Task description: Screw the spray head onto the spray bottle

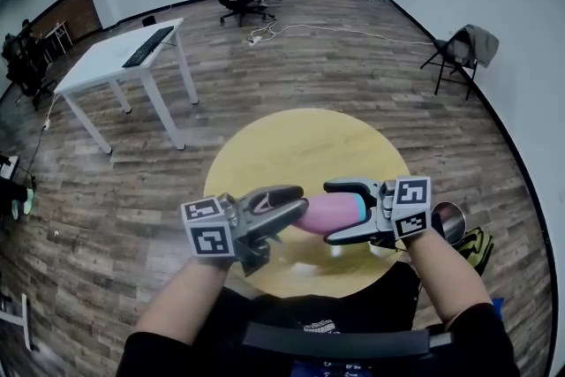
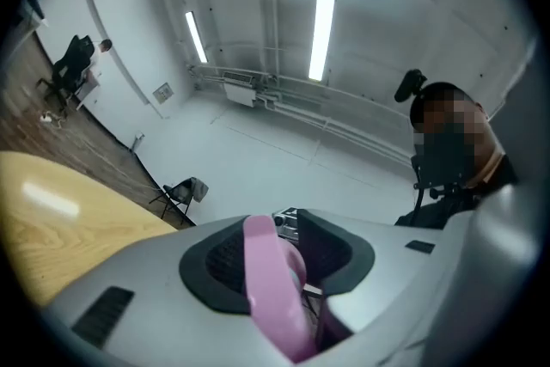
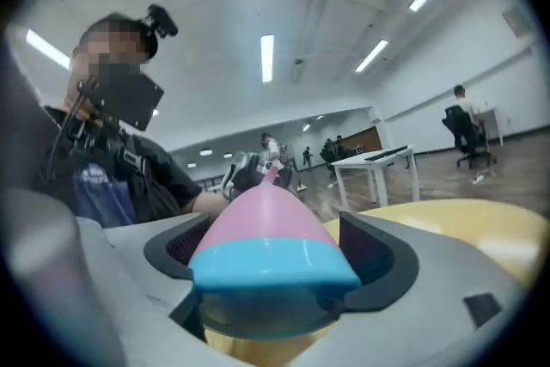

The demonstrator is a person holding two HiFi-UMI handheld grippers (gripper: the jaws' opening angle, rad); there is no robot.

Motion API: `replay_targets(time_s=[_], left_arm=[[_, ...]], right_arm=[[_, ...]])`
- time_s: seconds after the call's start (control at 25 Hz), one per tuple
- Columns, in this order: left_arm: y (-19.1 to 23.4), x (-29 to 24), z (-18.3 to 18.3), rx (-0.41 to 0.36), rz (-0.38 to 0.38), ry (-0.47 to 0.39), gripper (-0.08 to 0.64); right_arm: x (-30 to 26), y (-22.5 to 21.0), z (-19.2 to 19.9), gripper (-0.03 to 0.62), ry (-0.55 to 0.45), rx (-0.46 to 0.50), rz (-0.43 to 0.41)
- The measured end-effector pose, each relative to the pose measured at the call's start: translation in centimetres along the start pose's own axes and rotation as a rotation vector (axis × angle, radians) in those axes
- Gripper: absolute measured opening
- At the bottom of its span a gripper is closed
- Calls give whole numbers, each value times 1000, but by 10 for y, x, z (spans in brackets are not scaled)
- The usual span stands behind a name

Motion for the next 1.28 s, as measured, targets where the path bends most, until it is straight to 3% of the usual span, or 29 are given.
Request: replay_targets(time_s=[0.08, 0.24, 0.4, 0.52, 0.64, 0.92, 1.28], left_arm=[[-1, -1, -1, -29, 5, 0, 190], [8, 5, -7, 28, 11, -42, 190], [23, 15, -17, 122, -11, -142, 190], [41, 35, -28, 144, -89, -218, 190], [56, 56, -38, 137, -169, -283, 190], [60, 78, -43, 66, -278, -348, 192], [52, 93, -42, 47, -288, -360, 192]], right_arm=[[3, -4, -3, 485, -65, -80, -34], [2, -9, -15, 493, -127, -77, -21], [32, -21, -34, 492, -261, -48, 76], [61, -27, -36, 492, -342, -49, 142], [83, -28, -34, 402, -384, -23, 218], [117, -37, -35, 11, -462, 33, 424], [100, -30, -27, 11, -426, 61, 433]])
Point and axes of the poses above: the fingertips, and each gripper's own axes: x backward along the fingers, y to its left, z out of its underside, the point moved 1 cm from there along x, backward along the fingers, and after that the axes turned 13 degrees about -z, right-handed, at the moved point
